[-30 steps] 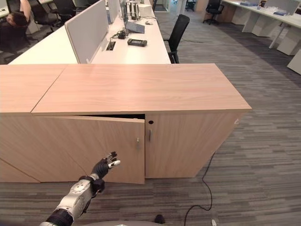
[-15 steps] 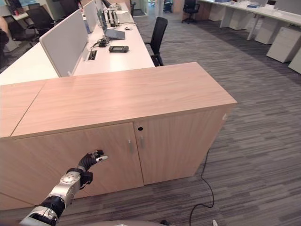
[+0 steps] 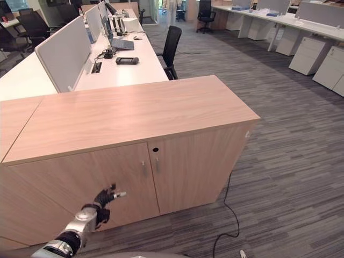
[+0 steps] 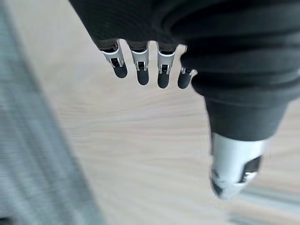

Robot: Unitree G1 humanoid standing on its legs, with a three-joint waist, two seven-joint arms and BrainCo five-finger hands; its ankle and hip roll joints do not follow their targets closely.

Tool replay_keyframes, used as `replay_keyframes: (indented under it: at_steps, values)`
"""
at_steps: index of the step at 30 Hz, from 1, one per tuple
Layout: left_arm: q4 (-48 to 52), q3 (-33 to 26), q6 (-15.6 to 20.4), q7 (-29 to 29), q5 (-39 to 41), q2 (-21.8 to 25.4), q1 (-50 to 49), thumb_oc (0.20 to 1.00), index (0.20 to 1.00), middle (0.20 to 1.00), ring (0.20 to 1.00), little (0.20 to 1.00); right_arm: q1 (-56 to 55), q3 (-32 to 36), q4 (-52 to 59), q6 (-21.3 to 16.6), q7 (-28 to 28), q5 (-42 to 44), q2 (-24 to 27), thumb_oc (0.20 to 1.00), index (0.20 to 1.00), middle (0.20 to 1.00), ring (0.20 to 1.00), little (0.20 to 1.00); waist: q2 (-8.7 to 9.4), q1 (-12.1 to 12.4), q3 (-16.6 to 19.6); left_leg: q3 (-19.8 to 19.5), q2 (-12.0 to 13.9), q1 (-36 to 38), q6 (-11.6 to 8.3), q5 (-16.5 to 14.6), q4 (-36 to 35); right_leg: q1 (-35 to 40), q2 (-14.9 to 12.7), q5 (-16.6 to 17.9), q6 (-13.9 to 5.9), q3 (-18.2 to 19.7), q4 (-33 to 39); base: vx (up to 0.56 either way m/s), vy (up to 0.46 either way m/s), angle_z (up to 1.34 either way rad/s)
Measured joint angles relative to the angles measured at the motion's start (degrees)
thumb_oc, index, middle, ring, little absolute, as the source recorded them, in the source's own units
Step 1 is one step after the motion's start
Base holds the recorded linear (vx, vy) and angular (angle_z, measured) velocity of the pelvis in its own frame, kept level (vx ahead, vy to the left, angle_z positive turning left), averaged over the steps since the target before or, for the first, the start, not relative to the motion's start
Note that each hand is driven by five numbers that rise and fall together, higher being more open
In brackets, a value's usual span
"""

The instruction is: Put the empty folder in the office cabinet

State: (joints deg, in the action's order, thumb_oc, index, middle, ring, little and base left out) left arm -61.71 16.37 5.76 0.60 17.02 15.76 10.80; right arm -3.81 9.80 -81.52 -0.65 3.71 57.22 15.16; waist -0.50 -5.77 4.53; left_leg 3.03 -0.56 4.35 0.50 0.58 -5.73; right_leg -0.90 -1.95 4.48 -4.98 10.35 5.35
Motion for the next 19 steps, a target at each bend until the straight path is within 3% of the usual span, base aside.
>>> replay_keyframes:
  at_steps: [8, 13, 19]
  values:
    - [-4.2, 0.4, 1.4, 2.0, -0.6, -2.1, -6.2, 1.000, 1.000, 1.000, 1.000, 1.000, -0.2, -0.7, -0.1, -0.1, 0.3, -0.5, 0.0, 1.000, 1.000, 1.000, 1.000, 1.000, -0.49, 0.2, 0.6, -0.2, 0.0, -0.1, 0.04, -0.4, 0.0, 0.2, -0.2, -0.1, 0.16, -0.1, 0.0, 0.00, 0.000, 0.00]
    - [-12.3, 1.2, 0.7, 5.8, -2.4, -4.1, -11.6, 1.000, 1.000, 1.000, 1.000, 1.000, -0.4, -0.9, -0.4, -0.1, 1.4, -2.0, 0.1, 1.000, 1.000, 1.000, 1.000, 1.000, -0.34, 0.8, 0.7, -0.7, 0.0, -0.2, 0.03, -0.7, 0.0, 0.1, -0.2, -0.3, 0.43, -0.6, 0.0, -0.01, -0.008, 0.05]
    - [-17.3, -2.3, 0.6, 6.3, -5.2, -3.6, -12.8, 1.000, 1.000, 1.000, 1.000, 1.000, -0.4, -1.2, -1.8, -0.1, 1.6, -2.4, 0.1, 1.000, 1.000, 1.000, 1.000, 1.000, 0.12, 2.1, 1.5, -2.0, 0.2, -1.1, -0.24, -0.6, 0.0, 0.0, -0.2, -0.4, 0.65, -1.7, 0.0, 0.00, -0.014, 0.11]
